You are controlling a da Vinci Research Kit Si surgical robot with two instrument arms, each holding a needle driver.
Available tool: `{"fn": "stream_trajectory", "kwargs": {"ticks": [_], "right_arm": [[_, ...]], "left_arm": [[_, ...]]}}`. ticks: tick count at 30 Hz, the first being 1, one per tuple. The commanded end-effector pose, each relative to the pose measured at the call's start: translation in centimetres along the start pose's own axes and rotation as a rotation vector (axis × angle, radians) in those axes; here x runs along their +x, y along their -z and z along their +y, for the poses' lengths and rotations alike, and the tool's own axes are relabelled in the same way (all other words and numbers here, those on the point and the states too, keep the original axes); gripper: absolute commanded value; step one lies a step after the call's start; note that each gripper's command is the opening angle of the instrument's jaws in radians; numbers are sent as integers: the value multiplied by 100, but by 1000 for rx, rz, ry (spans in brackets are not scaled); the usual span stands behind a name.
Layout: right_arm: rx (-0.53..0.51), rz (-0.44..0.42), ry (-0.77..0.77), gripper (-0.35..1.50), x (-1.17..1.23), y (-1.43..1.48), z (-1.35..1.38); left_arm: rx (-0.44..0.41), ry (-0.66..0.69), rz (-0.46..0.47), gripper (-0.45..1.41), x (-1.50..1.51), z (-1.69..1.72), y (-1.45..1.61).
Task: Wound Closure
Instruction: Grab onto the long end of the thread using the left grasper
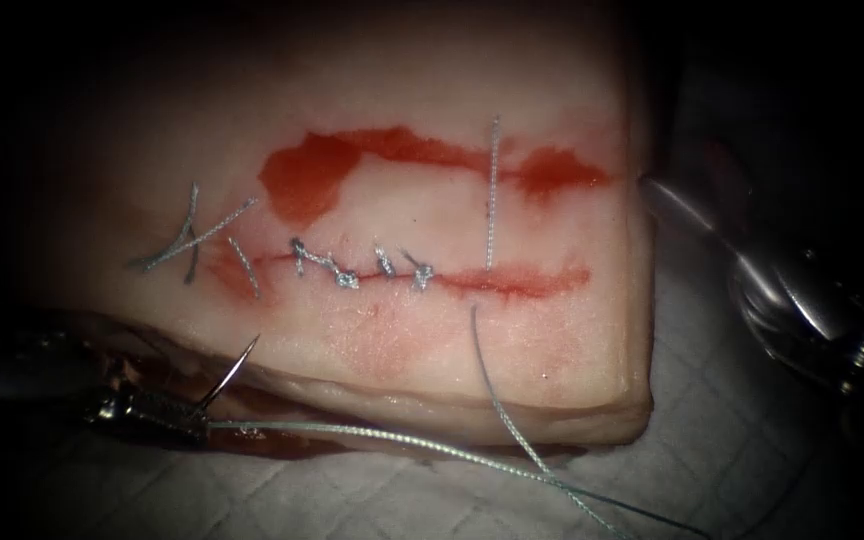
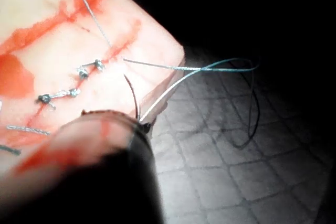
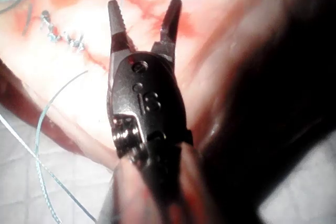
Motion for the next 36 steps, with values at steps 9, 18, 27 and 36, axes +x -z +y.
{"fn": "stream_trajectory", "kwargs": {"ticks": [9,18,27,36], "right_arm": [[-10,5,-14,123,11,-11,15],[-15,3,-29,126,14,-12,19],[-29,0,-38,126,19,-13,26],[-40,-2,-42,128,23,-13,29]], "left_arm": [[-574,-100,-69,-45,0,83,-11],[-576,-293,21,-45,27,147,-47],[-413,-966,215,-45,39,197,-31],[-255,-1303,333,79,48,209,-9]]}}
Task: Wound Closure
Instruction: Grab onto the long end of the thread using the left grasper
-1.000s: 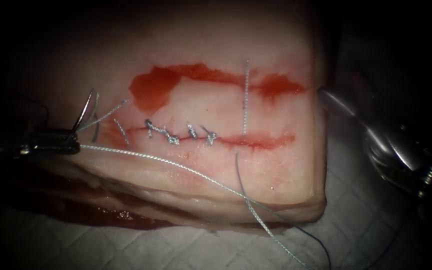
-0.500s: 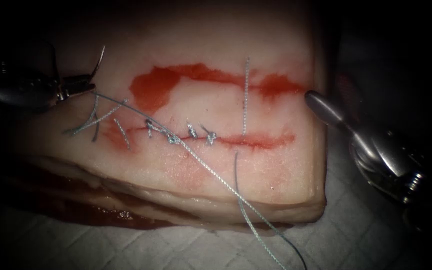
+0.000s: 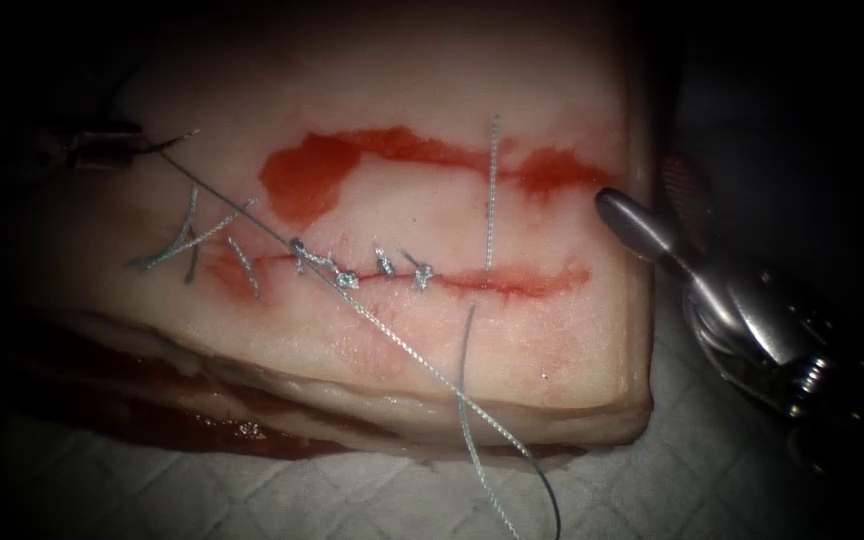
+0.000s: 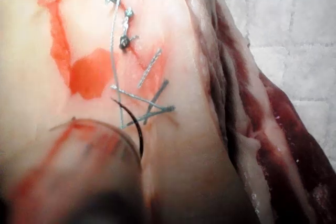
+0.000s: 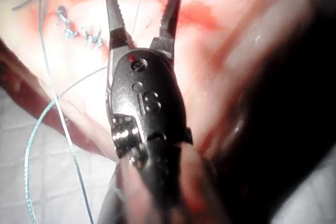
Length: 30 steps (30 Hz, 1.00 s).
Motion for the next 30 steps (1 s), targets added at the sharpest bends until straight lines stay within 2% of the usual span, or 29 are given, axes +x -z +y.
{"fn": "stream_trajectory", "kwargs": {"ticks": [1,2,4,5,7,8,9,11,13,16,18,19,21,22,23,25,27,29,30], "right_arm": [[-4,-3,-9,130,5,-8,6],[-4,-3,-8,130,6,-8,6],[-7,-3,-8,130,6,-8,7],[-6,-4,-7,130,7,-8,7],[-9,-4,-7,130,8,-8,8],[-9,-5,-7,131,8,-8,8],[-9,-5,-7,131,9,-8,9],[-9,-5,-12,131,9,-8,9],[-9,-6,-12,131,9,-8,9],[-10,-5,-12,131,9,-8,9],[-11,-4,-13,133,8,-7,8],[-13,-3,-13,133,7,-6,6],[-17,-1,-14,133,5,-5,4],[-17,-1,-14,133,5,-5,4],[-20,2,-15,133,3,-4,1],[-14,4,-17,131,0,-4,-2],[-6,5,-19,131,-2,-3,-5],[9,6,-21,131,-5,-1,-9],[15,5,-21,131,-6,-1,-13]], "left_arm": [[-7,18,5,116,1,-1,-6],[-11,59,9,131,1,-4,-7],[-10,94,5,138,1,-6,-7],[16,184,-46,140,1,-14,-7],[44,204,-67,140,0,-17,-7],[112,263,-89,140,-1,-24,-7],[131,308,-88,140,-2,-25,-6],[148,415,-93,140,-5,-26,-5],[161,458,-103,140,-8,-24,-2],[158,497,-171,138,-19,-12,7],[134,555,-259,138,-38,3,21],[126,576,-317,138,-58,12,28],[149,615,-356,136,-80,18,32],[149,615,-356,136,-80,18,32],[183,608,-397,131,-110,26,34],[207,599,-434,121,-138,35,34],[255,596,-471,99,-171,46,33],[296,592,-491,98,-199,58,29],[330,574,-507,99,-231,69,21]]}}
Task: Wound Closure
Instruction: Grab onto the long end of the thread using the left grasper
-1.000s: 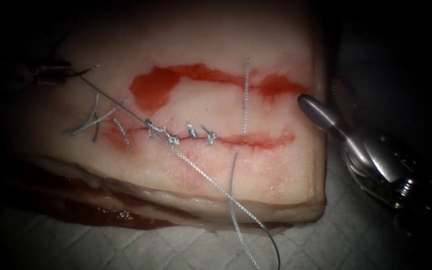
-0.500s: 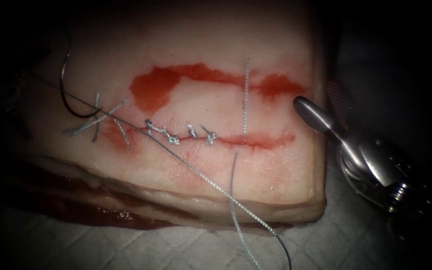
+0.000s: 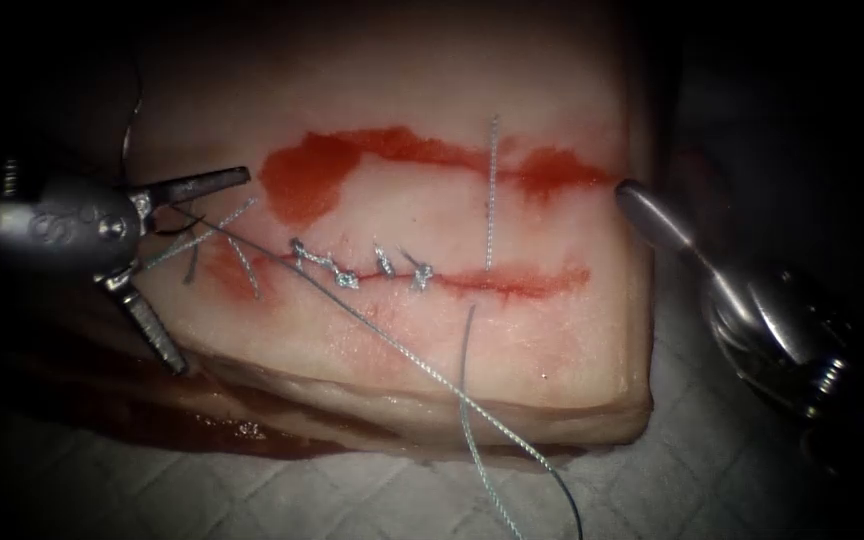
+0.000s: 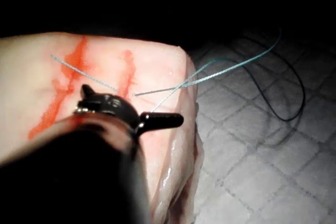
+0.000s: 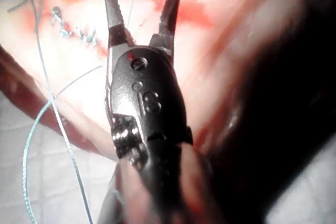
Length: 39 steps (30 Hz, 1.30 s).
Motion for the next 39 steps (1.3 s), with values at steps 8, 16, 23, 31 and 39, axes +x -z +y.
{"fn": "stream_trajectory", "kwargs": {"ticks": [8,16,23,31,39], "right_arm": [[8,-3,1,131,4,-7,-8],[9,0,8,131,10,-8,-10],[13,7,12,131,14,-9,-9],[21,15,12,131,20,-10,-6],[26,21,16,131,24,-11,-3]], "left_arm": [[186,-67,28,88,-51,-5,-89],[293,-219,60,73,-30,-30,-143],[195,-125,104,66,-29,-19,-167],[24,19,47,56,-34,10,-176],[30,36,71,47,-14,12,-214]]}}
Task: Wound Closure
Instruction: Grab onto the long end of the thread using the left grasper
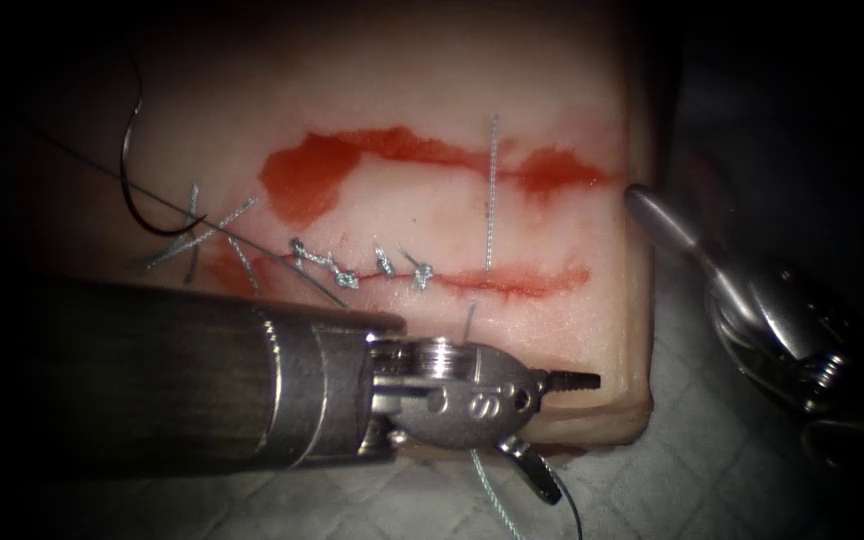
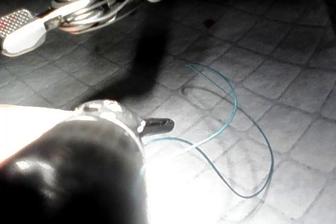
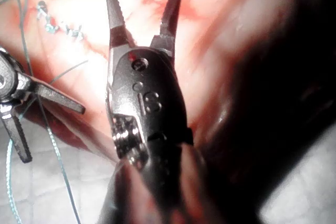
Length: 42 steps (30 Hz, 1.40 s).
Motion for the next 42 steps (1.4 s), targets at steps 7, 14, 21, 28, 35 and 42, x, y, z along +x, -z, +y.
{"fn": "stream_trajectory", "kwargs": {"ticks": [7,14,21,28,35,42], "right_arm": [[-2,-4,-1,131,5,-7,5],[1,0,1,131,6,-7,7],[1,0,1,131,6,-7,7],[-1,1,1,131,5,-6,5],[-3,1,1,131,5,-6,4],[-11,10,-1,131,0,-3,-4]], "left_arm": [[48,-16,63,-30,21,-2,-22],[82,-15,166,-45,29,-10,-31],[-34,6,161,-45,13,11,10],[-265,90,95,-45,0,42,118],[-405,196,-108,-45,16,65,232],[-638,192,-90,-45,40,84,354]]}}
